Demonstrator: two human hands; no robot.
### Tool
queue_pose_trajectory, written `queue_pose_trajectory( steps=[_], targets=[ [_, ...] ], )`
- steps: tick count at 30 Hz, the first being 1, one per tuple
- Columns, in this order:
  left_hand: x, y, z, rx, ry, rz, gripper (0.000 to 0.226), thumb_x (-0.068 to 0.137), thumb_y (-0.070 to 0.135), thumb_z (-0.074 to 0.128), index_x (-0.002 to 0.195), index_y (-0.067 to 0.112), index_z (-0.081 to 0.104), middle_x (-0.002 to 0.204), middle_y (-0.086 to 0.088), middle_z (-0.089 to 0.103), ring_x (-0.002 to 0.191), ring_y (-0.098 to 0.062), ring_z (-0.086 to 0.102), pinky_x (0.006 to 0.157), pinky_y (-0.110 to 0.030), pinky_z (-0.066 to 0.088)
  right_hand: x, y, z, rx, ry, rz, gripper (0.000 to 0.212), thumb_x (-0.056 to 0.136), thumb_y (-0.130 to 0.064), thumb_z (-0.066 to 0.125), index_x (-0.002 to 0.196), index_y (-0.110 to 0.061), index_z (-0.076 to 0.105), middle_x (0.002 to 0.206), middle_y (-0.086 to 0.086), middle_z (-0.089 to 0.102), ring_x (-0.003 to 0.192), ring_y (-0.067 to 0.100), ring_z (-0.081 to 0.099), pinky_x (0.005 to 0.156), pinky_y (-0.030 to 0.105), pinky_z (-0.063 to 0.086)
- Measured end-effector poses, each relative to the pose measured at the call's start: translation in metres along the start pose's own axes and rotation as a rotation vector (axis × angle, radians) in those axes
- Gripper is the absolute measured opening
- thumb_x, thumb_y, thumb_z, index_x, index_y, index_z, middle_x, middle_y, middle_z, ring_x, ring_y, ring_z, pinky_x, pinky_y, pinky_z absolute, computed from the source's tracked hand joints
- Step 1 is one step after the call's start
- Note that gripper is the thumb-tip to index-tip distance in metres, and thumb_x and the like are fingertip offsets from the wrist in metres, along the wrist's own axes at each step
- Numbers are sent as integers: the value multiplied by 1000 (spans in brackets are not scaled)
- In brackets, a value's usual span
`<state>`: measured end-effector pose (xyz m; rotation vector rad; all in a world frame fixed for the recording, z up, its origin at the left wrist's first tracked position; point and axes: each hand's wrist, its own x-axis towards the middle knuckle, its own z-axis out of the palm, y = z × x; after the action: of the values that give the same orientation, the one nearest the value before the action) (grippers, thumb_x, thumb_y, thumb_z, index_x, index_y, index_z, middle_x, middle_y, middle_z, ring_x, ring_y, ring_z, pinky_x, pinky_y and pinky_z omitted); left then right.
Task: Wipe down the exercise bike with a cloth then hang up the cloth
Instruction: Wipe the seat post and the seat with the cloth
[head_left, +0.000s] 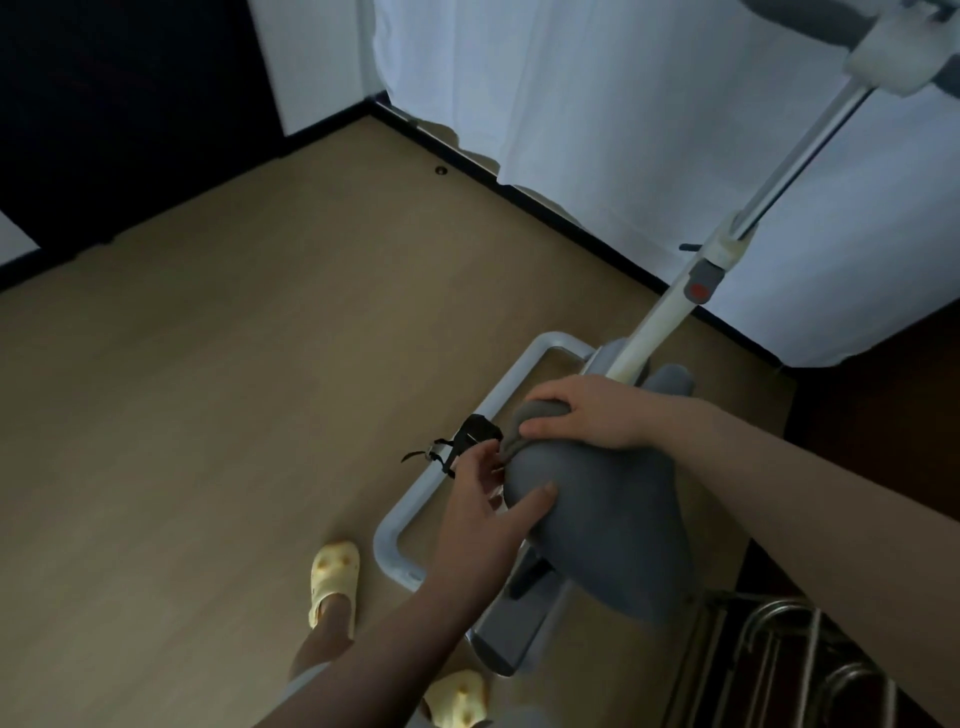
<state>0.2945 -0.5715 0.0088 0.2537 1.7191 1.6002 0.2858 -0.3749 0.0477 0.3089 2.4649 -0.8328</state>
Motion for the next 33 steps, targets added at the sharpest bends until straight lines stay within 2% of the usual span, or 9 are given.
queue_pose_trajectory(
  steps=[6, 11, 15, 20, 22, 25, 27, 31, 33],
  targets=[
    [2, 2, -2, -31, 120, 40, 55, 79, 15, 76, 118, 24, 38, 119, 7, 53, 102, 5, 56, 77, -19, 50, 13, -24, 16, 45, -80, -126, 32, 88, -48, 63, 111, -26, 64, 104, -10, 64, 96, 5, 59, 88, 26, 46],
    [2, 5, -4, 47, 43, 36, 63, 81, 26, 73, 133, 25, 37, 127, 12, 48, 113, 1, 51, 88, -20, 48, 13, -3, 6, -28, -58, -47, 36, 85, -58, 59, 111, -35, 62, 107, -13, 63, 100, 6, 58, 96, 38, 46],
    [3, 7, -4, 45, 42, 73, 54, 79, 27, 75, 117, 29, 36, 114, 14, 51, 98, 12, 54, 79, -21, 50, 0, -7, 16, 66, -34, -139, 35, 85, -57, 60, 117, -41, 57, 110, -16, 63, 101, 1, 58, 93, 32, 47],
    [8, 15, -3, 275, -25, 161, 53, 65, 52, 67, 109, 52, 37, 122, 18, 46, 111, 5, 47, 86, -20, 46, -22, 11, 0, -6, 71, -97, 29, 89, -50, 58, 117, -40, 55, 101, -22, 61, 92, -6, 56, 83, 17, 43],
    [10, 18, 0, 420, -80, 258, 51, 71, 51, 65, 115, 46, 42, 128, 19, 42, 121, 2, 40, 97, -24, 41, -36, 27, -15, -136, 142, -44, 33, 90, -47, 58, 122, -38, 55, 103, -22, 60, 92, -3, 55, 79, 13, 39],
    [17, 23, 13, 561, -190, 358, 51, 80, 43, 66, 126, 36, 45, 142, 19, 32, 133, -2, 29, 110, -33, 32, -54, 62, -38, -424, 444, 69, 41, 88, -46, 61, 126, -30, 58, 116, -3, 65, 103, 18, 58, 86, 31, 44],
    [22, 25, 25, 679, -231, 397, 56, 78, 49, 61, 130, 35, 44, 147, 16, 30, 133, -5, 31, 111, -37, 31, -60, 72, -34, -309, 577, 110, 42, 88, -45, 62, 126, -27, 58, 121, 1, 64, 107, 22, 58, 88, 35, 45],
    [32, 32, 39, 819, -217, 430, 59, 75, 49, 56, 130, 30, 47, 138, 13, 43, 124, -9, 43, 104, -36, 36, -60, 70, -3, -121, 516, -25, 39, 90, -49, 58, 126, -34, 55, 121, -3, 61, 110, 15, 55, 89, 32, 45],
    [40, 36, 42, 854, -255, 420, 52, 80, 42, 62, 128, 27, 49, 127, 11, 50, 115, -10, 48, 97, -31, 39, -55, 77, -11, -96, 582, 24, 38, 89, -48, 59, 124, -34, 55, 114, 2, 61, 106, 19, 55, 85, 30, 43]
  ],
)
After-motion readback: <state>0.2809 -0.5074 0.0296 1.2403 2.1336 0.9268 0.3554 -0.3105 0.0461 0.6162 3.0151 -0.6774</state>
